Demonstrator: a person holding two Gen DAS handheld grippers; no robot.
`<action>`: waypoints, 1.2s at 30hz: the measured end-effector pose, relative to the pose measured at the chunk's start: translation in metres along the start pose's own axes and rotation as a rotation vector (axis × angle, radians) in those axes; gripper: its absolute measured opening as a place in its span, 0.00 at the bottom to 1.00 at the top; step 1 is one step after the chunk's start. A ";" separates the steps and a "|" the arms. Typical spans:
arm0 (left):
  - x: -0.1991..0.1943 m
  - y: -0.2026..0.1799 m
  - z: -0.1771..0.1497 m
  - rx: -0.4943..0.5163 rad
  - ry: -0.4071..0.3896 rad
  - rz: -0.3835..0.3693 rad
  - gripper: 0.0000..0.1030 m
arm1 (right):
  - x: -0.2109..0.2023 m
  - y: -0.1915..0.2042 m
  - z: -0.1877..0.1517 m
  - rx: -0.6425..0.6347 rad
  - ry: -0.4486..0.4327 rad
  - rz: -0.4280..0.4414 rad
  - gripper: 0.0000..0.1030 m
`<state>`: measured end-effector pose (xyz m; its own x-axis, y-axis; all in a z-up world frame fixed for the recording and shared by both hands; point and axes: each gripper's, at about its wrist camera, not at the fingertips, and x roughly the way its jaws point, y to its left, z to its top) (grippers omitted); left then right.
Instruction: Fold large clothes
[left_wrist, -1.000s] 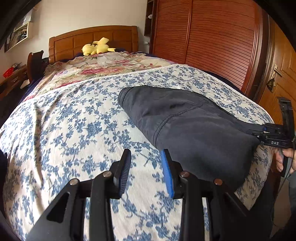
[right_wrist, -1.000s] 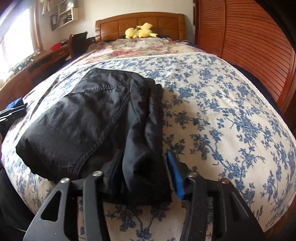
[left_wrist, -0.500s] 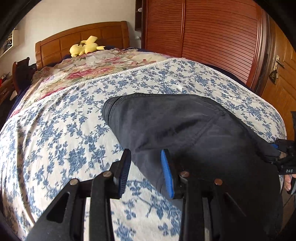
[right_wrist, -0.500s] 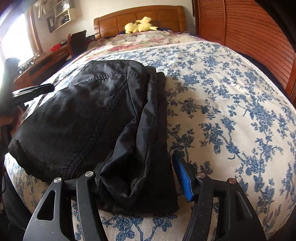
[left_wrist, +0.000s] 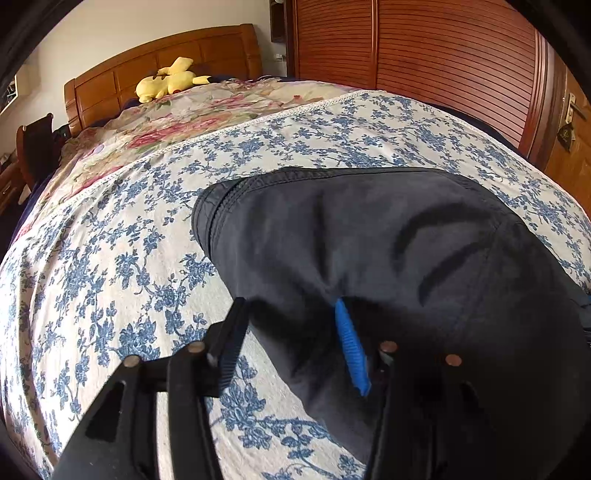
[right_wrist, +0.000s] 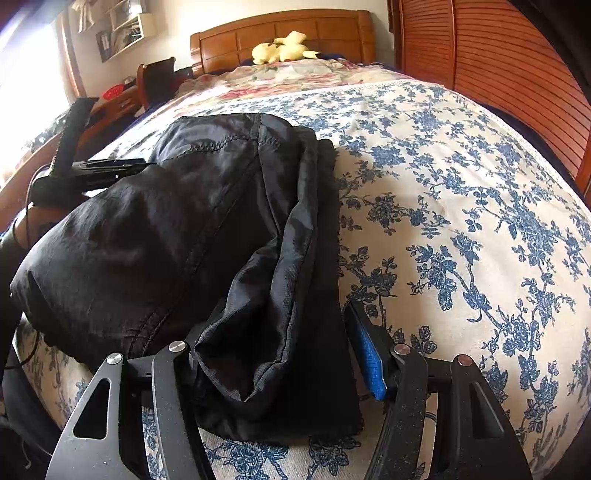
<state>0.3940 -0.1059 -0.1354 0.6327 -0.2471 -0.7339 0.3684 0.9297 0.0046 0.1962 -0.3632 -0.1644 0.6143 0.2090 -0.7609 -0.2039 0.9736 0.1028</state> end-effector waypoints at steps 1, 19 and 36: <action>0.003 0.002 0.001 -0.004 0.001 0.005 0.60 | 0.000 0.000 0.000 0.005 0.002 0.000 0.61; 0.040 0.027 0.033 -0.118 0.041 -0.079 0.66 | -0.016 -0.003 -0.018 0.111 0.039 0.037 0.63; 0.030 0.018 0.043 -0.065 0.058 -0.051 0.12 | -0.032 0.010 -0.004 0.057 -0.074 0.140 0.13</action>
<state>0.4489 -0.1086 -0.1278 0.5736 -0.2799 -0.7698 0.3528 0.9326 -0.0762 0.1715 -0.3607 -0.1414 0.6380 0.3468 -0.6876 -0.2486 0.9378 0.2424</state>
